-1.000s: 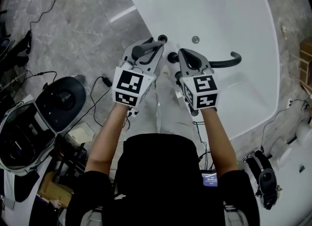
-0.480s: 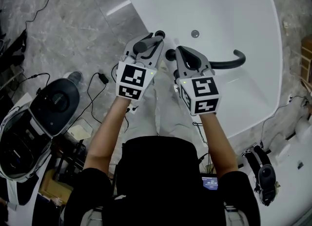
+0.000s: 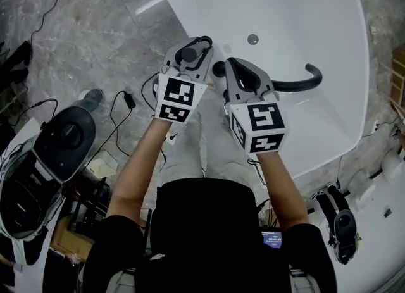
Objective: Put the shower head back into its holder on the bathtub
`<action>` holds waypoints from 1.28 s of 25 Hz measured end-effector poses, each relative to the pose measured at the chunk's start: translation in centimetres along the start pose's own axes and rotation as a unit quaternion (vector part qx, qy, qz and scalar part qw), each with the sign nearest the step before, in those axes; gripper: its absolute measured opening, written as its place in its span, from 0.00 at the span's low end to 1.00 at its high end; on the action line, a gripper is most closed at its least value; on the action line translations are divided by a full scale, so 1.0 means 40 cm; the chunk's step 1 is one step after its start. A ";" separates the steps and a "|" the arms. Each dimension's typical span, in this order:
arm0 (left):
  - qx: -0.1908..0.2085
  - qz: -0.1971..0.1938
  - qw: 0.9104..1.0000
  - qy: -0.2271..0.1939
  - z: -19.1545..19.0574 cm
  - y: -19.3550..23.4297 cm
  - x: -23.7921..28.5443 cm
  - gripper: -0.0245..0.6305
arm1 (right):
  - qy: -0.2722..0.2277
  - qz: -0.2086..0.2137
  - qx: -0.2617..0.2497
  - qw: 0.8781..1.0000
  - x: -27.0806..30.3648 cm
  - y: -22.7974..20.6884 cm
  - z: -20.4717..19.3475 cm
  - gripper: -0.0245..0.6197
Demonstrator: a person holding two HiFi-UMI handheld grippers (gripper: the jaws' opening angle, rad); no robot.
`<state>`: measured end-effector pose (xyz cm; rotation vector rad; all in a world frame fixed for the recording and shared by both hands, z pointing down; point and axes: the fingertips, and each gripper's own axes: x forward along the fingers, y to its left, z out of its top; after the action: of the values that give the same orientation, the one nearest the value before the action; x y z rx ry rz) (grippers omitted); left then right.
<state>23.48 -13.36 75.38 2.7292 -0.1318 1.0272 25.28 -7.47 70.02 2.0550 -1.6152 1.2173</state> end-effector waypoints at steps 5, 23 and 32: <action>0.003 0.001 1.000 0.002 -0.013 0.013 0.038 0.26 | 0.004 0.002 0.001 1.000 0.025 0.000 0.001 0.07; -0.010 0.003 1.000 -0.006 -0.054 -0.011 0.056 0.26 | 0.007 0.012 -0.003 1.000 0.003 0.010 -0.016 0.07; -0.011 -0.002 1.000 0.004 -0.045 0.005 0.058 0.26 | 0.022 0.019 0.000 1.000 0.027 0.007 -0.007 0.07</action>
<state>24.02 -13.13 78.25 2.7052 -0.1355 1.0287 24.96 -8.14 70.91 1.9911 -1.6413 1.2676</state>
